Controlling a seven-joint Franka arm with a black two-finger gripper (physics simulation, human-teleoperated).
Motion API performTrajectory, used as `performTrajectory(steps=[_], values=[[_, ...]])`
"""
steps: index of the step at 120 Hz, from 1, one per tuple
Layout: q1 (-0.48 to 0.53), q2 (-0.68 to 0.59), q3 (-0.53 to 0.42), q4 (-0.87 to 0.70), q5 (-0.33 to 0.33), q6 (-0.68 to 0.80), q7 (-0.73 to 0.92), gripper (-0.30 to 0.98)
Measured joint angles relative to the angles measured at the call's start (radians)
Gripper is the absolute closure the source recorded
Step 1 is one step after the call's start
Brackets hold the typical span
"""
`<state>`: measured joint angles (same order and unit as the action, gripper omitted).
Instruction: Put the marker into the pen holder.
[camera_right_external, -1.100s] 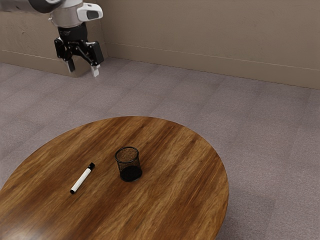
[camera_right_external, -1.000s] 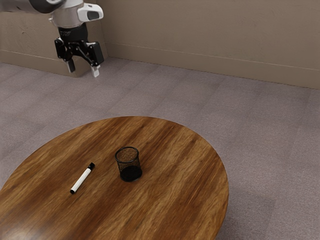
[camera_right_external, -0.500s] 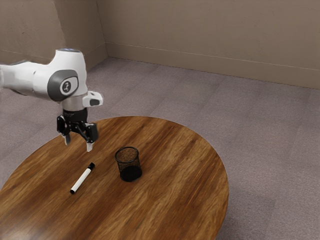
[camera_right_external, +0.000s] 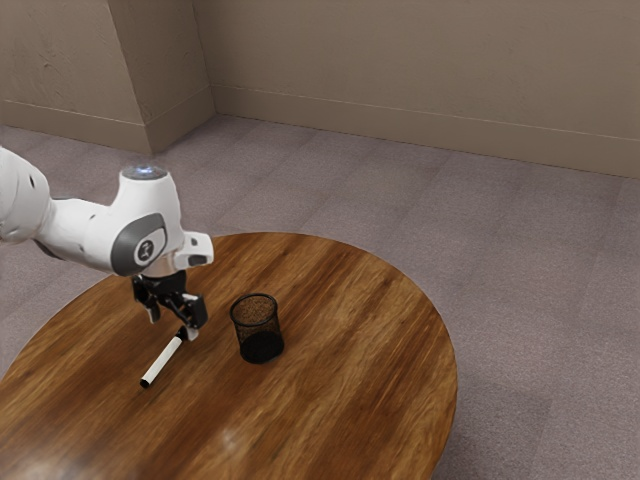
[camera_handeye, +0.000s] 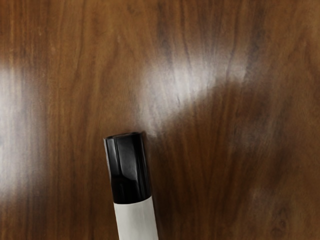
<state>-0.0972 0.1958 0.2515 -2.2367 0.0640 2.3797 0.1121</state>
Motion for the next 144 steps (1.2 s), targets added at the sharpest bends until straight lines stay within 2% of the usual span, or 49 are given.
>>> performTrajectory(steps=[41, 88, 120, 144], values=[[0.001, 0.057, 0.005, 0.011, -0.059, 0.063, 0.031, 0.0], [0.005, 0.102, 0.035, 0.052, -0.074, 0.055, 0.053, 0.02], [0.005, 0.125, 0.041, 0.07, -0.087, 0.041, 0.061, 0.2], [0.005, 0.129, 0.041, 0.072, -0.091, 0.037, 0.066, 0.45]])
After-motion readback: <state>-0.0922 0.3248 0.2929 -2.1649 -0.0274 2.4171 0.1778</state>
